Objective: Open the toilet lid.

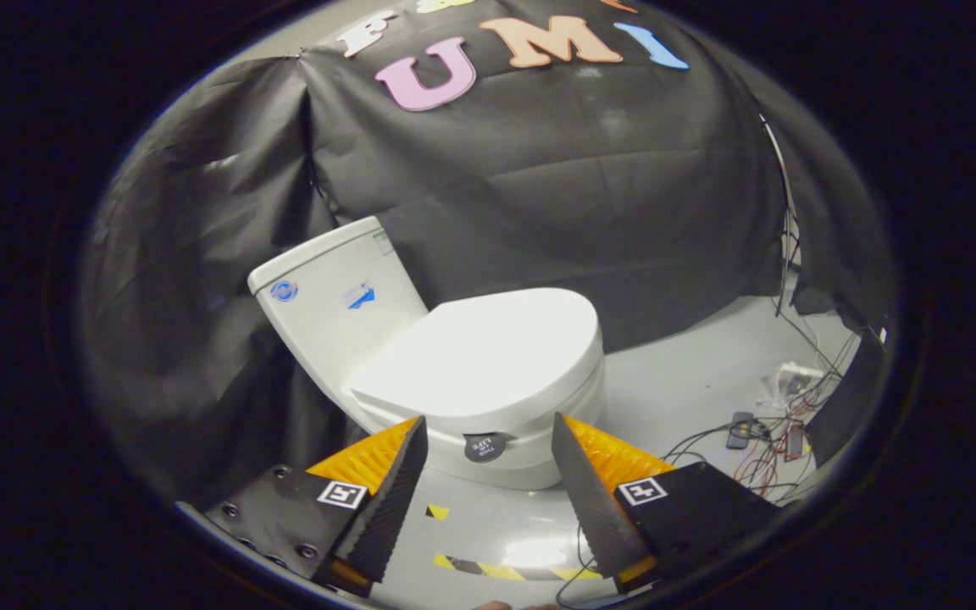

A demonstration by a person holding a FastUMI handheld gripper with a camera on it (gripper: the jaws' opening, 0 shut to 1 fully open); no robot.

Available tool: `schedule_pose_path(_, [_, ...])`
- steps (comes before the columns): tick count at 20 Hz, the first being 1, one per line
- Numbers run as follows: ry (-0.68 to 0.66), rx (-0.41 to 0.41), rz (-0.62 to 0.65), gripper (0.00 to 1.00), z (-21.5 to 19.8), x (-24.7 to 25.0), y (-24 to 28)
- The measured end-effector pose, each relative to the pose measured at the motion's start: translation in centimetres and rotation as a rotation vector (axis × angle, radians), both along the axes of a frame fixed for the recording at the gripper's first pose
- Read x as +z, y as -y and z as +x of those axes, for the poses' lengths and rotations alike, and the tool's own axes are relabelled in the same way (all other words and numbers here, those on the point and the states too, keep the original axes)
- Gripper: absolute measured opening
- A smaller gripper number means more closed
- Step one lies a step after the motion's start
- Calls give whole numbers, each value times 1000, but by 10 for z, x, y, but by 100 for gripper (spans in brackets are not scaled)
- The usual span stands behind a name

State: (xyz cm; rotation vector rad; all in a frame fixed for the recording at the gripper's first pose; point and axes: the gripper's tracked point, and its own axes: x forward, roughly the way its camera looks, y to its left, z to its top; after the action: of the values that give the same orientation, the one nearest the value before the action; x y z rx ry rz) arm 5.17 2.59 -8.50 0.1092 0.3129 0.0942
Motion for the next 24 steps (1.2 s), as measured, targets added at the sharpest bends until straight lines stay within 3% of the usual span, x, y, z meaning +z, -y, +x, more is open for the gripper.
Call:
schedule_pose_path(4, [-39, -3, 104, 92, 31, -23, -11])
schedule_pose_path(11, [-122, -81, 482, 86, 61, -76, -21])
schedule_pose_path(18, [-186, -120, 811, 51, 63, -104, -27])
schedule_pose_path(19, [-181, -141, 832, 46, 77, -114, -31])
schedule_pose_path(22, [-128, -141, 858, 45, 83, -112, -28])
schedule_pose_path(24, [-132, -122, 831, 26, 83, -115, -35])
